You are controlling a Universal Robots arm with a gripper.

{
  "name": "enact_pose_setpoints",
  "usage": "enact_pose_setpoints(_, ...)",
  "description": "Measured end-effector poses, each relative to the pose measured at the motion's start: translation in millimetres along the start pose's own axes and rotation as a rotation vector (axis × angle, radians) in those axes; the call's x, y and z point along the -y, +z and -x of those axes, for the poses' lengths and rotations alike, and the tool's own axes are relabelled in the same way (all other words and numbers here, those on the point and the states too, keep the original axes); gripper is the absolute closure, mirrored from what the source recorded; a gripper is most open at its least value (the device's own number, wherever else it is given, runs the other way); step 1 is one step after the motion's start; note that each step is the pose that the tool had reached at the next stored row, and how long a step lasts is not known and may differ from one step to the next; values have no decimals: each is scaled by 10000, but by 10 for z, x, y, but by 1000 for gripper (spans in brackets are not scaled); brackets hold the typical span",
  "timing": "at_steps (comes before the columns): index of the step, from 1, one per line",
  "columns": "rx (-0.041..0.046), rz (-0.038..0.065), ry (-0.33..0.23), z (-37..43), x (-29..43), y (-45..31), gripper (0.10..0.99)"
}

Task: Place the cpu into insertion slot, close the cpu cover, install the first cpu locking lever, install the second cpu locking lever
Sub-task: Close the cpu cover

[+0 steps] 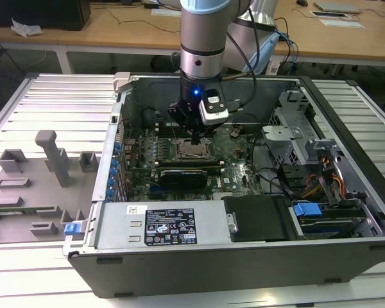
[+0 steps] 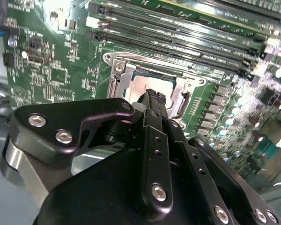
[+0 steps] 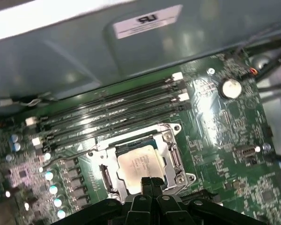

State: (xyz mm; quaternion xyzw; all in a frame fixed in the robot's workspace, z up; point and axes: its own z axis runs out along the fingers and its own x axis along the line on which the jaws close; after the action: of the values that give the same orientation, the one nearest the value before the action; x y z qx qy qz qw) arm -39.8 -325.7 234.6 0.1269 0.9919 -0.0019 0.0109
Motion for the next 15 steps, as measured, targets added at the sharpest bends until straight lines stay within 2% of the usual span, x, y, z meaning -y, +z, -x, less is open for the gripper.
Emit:
enact_pose_setpoints(14, 3, 59, -2670, -1, 0, 16, 980)
enact_pose_setpoints(15, 3, 69, -3148, -1, 0, 21, 980)
